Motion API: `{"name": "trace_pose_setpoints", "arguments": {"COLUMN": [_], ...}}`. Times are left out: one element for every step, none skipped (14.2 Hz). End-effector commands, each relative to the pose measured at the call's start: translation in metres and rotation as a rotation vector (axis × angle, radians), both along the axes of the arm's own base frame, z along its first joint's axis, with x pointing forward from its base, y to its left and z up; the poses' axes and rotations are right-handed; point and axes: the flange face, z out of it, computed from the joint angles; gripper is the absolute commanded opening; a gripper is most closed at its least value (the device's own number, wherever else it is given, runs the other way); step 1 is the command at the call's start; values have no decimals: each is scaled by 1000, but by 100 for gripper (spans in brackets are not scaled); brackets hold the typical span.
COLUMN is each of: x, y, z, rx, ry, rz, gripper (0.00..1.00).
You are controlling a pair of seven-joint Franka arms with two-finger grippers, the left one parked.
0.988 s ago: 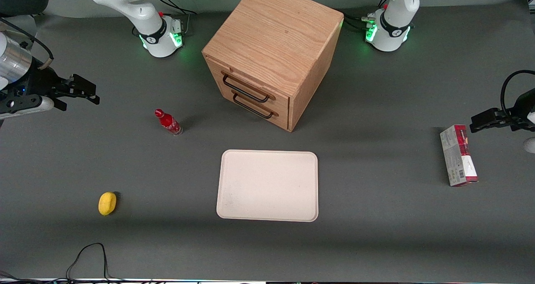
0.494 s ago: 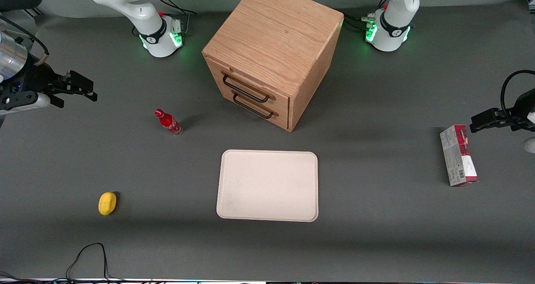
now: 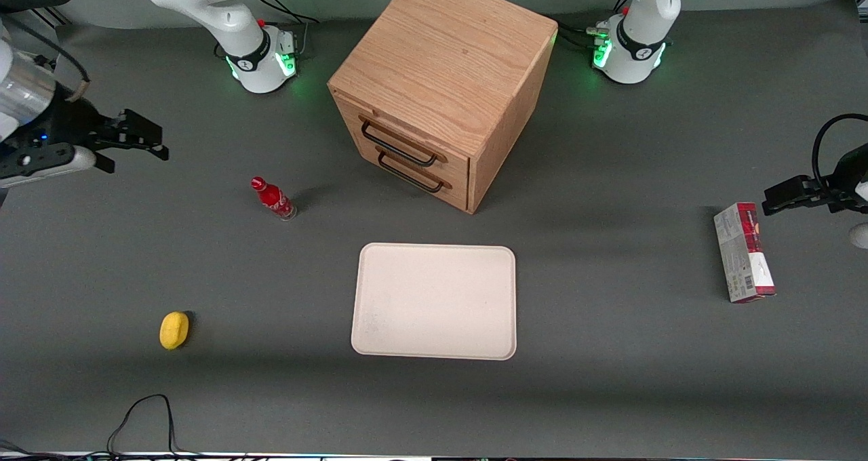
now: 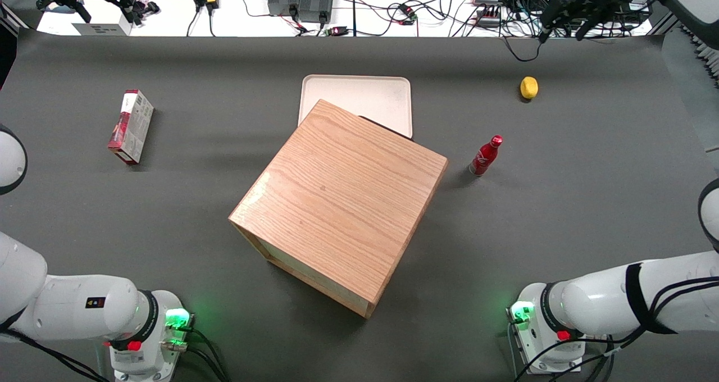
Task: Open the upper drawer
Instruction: 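Move the right gripper toward the upper drawer's black handle of the wooden cabinet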
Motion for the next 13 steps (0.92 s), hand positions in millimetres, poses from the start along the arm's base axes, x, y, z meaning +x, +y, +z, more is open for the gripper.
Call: {"name": "trace_pose_setpoints", "arguments": {"x": [14, 21, 30, 37, 39, 39, 38, 37, 36, 39, 38, 36, 35], "y": [40, 67, 95, 114, 139, 169, 190, 213, 227, 235, 247, 257, 266], "z": [-12, -10, -15, -23, -27, -36, -41, -45, -47, -59, -66, -65, -71], "rx": [34, 41, 36, 37, 35, 30, 27, 26, 26, 35, 66, 102, 128], "ry": [38, 21, 17, 23, 23, 29, 26, 21, 16, 31, 39, 32, 41], "rz": [40, 83, 135, 164, 202, 267, 343, 408, 451, 507, 594, 661, 693], "gripper": [100, 100, 100, 100, 100, 100, 100, 100, 100, 100, 100, 100, 100]}}
